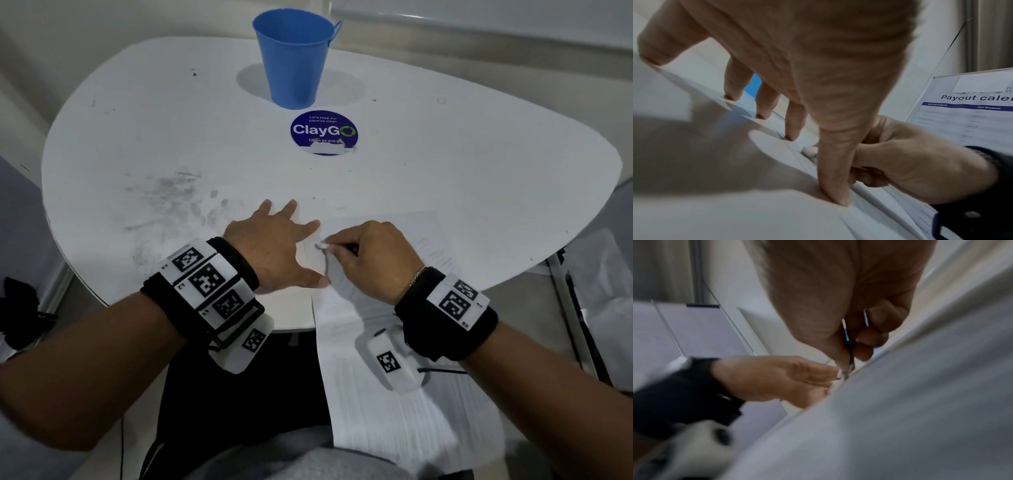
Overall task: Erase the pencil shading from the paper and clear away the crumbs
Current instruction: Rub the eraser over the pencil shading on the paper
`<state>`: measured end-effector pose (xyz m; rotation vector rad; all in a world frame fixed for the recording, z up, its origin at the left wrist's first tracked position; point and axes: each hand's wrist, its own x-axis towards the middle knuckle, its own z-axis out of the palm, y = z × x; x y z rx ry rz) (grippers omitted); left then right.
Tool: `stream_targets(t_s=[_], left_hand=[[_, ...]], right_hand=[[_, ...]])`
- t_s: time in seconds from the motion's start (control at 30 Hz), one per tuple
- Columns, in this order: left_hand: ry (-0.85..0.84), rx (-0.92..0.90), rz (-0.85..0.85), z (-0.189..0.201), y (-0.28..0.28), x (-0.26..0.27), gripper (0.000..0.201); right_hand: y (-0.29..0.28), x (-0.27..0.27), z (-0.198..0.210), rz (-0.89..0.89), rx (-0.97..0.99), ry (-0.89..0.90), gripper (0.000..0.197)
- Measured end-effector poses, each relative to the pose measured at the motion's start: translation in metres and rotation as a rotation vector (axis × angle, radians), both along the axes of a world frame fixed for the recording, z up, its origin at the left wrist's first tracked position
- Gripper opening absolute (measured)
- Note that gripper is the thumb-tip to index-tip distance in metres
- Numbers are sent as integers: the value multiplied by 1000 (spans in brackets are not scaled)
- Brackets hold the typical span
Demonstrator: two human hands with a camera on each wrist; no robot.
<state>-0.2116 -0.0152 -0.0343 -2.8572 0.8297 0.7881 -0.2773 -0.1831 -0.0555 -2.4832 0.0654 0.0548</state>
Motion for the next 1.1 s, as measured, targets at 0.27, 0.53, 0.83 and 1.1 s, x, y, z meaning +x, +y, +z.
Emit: stream_targets(t_s=[0.27,0.53,0.83,1.1], left_hand=[[-11,-3,-7,2,-1,-1,98],[11,25,-33,3,1,0,111],[15,28,-22,1,1,1,113],[2,28,-31,0,1,0,112]], right_hand=[[2,-1,3,65,21,67,17],[3,-8,9,113,13,137,17],[8,-11,9,134,-19,106,19],[8,-10,10,63,-37,50,21]])
